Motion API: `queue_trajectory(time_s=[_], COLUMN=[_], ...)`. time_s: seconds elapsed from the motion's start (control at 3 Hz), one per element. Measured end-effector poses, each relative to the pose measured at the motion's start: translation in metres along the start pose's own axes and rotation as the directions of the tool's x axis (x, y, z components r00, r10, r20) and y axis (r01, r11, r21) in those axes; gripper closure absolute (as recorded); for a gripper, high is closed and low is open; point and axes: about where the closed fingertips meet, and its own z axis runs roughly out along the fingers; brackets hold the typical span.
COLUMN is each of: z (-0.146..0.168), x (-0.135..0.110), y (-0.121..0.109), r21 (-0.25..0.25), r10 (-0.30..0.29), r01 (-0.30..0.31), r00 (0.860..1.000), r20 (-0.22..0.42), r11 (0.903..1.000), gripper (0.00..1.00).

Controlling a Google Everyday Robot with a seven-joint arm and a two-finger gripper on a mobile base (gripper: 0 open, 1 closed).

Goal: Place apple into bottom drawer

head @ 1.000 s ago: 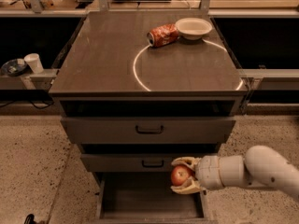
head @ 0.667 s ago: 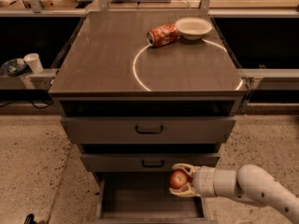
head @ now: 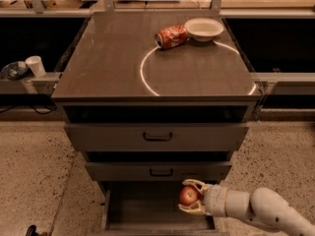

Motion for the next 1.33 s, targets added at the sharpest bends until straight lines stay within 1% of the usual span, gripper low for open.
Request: queue_trajectory(time_s=[0.33,0.67,1.0,1.33], z=[0.049,0.123,0.163,0.212], x=[0.041,0.119,0.158,0.17], y=[0.004,0.036,0.066,0.083], r21=[-0.079,-0.128,-0.168,-0.208], r10=[0.067,0.214,0.298,0.329], r01=[-0.061,-0.198,-0.273,-0.293], r00=[0.995,0.968,0.942,0.929], r20=[0.074,0.129,0.155,0.17], r11=[0.995,0.9719,0.9473,0.9335], gripper=[1.0,1.0,1.0,1.0])
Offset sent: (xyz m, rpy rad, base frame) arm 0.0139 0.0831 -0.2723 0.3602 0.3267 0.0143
